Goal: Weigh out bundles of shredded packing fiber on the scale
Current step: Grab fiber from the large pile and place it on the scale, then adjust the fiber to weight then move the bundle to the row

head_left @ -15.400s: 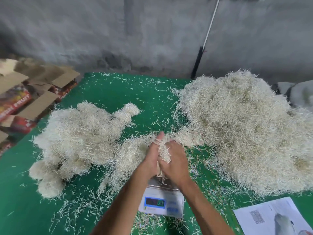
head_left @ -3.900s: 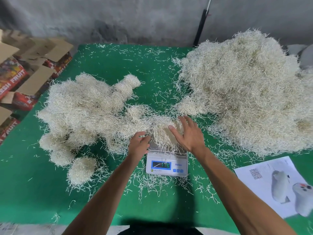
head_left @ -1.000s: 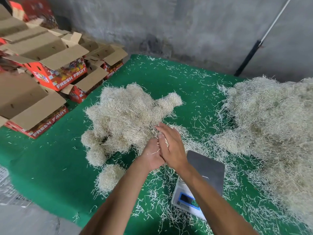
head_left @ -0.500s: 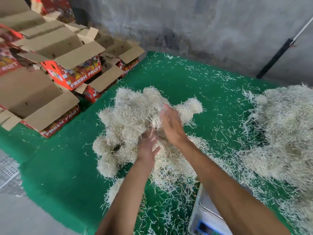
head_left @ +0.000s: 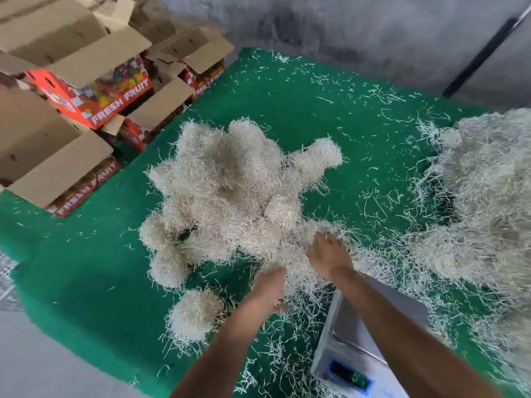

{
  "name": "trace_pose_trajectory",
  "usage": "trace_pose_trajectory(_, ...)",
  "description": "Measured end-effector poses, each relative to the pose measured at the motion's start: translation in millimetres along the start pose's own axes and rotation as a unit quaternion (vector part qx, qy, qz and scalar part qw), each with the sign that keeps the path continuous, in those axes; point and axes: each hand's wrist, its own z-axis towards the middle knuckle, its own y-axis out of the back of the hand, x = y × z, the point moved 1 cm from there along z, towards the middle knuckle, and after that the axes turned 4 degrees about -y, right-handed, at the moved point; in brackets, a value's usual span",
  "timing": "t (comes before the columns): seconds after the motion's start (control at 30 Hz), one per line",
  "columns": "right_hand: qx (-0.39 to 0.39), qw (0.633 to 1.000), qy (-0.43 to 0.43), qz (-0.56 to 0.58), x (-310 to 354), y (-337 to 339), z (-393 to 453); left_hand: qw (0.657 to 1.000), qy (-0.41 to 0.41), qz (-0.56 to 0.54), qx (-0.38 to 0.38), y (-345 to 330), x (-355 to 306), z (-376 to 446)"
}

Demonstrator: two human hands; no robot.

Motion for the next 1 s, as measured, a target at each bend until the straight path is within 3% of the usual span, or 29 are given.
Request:
trace_pose_trajectory(0.2, 0.002, 0.983, -0.006, 0.184, 10.2, -19.0, -37.8, 0.992, -0.045, -0.106, 0.058, -61.8, -7.0, 8.7)
trace_pose_trajectory(0.3, 0.007, 0.931, -0.060, 0.359, 3.4, -1.4, -46.2, 0.987, -0.064, -0.131, 0.075, -74.0, -19.4, 2.4)
trace_pose_trajectory(0.43, -0.034, 0.927, -0.044, 0.371, -20.2, 49.8, -45.9, 0.962, -0.093, -0.202, 0.158, -75.8, -22.3, -10.4)
trace_pose_trajectory(0.57, -0.073, 0.888, -0.061, 0.449, -34.2, 104.2, -47.0, 0.959, -0.111, -0.224, 0.135, -82.1, -17.1, -13.7)
trace_pose_trajectory(0.67, -0.080, 0.844, -0.071, 0.526, -39.1, 126.0, -51.6, 0.949, -0.075, -0.270, 0.143, -87.1, -16.3, -19.8)
trace_pose_trajectory(0.8, -0.086, 0.817, -0.101, 0.562, -35.4, 134.4, -77.0, 0.910, -0.014, -0.326, 0.254, -100.0, -29.3, -46.7)
trace_pose_trajectory(0.87, -0.031, 0.779, -0.057, 0.624, -33.6, 136.0, -96.2, 0.885, 0.007, -0.332, 0.328, -109.6, -35.9, -63.7)
trace_pose_trajectory(0.93, 0.039, 0.717, 0.033, 0.695, -32.9, 137.5, -117.2, 0.867, 0.019, -0.344, 0.359, -117.9, -39.7, -79.8)
trace_pose_trajectory(1.0, 0.035, 0.692, 0.113, 0.712, -41.7, 141.1, -132.9, 0.863, 0.025, -0.347, 0.367, -125.9, -45.8, -99.3)
